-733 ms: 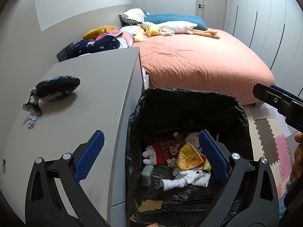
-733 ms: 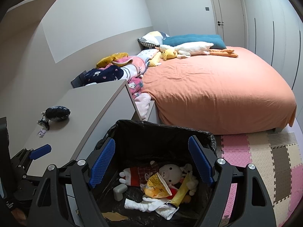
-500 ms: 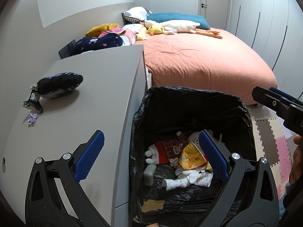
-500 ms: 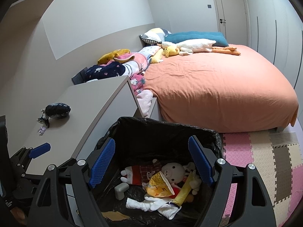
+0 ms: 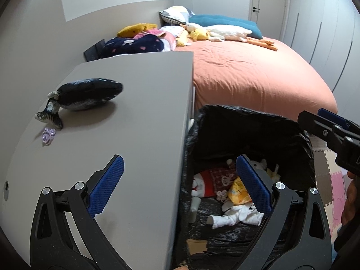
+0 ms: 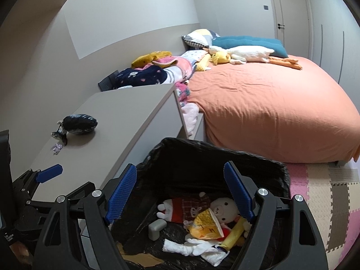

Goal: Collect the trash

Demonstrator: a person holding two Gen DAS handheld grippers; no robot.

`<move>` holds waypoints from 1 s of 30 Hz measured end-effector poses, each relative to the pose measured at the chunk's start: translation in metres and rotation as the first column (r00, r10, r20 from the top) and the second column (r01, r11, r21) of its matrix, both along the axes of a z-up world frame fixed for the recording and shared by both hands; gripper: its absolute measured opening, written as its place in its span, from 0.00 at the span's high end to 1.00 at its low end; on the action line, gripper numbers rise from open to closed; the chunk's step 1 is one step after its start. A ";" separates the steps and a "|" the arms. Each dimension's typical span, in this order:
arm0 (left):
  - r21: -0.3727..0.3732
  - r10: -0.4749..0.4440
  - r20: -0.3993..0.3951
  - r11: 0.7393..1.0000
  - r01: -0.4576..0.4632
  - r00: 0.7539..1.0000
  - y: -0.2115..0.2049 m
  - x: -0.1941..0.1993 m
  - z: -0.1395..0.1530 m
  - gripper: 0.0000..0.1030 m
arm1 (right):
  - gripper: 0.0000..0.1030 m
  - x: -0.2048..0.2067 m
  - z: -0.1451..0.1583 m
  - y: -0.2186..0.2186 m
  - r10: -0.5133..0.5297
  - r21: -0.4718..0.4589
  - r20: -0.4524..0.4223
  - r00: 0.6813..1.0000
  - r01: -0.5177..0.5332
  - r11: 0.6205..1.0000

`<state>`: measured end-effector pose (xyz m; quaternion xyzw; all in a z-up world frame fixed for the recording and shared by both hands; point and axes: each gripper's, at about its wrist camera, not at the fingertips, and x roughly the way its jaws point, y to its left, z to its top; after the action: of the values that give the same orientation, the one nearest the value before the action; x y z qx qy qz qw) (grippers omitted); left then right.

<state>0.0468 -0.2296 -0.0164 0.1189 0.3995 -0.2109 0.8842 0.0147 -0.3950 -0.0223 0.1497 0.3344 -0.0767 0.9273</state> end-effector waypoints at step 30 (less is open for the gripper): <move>-0.051 0.247 0.012 0.968 -0.246 0.969 0.138 0.074 0.004 0.06 | 0.22 0.115 0.007 0.122 0.238 -0.025 -0.027 0.971 -0.238 0.971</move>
<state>0.1210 -0.0915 -0.0126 0.0487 0.3976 -0.1079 0.9099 0.1302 -0.2734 -0.0151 0.0947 0.3601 0.0286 0.9276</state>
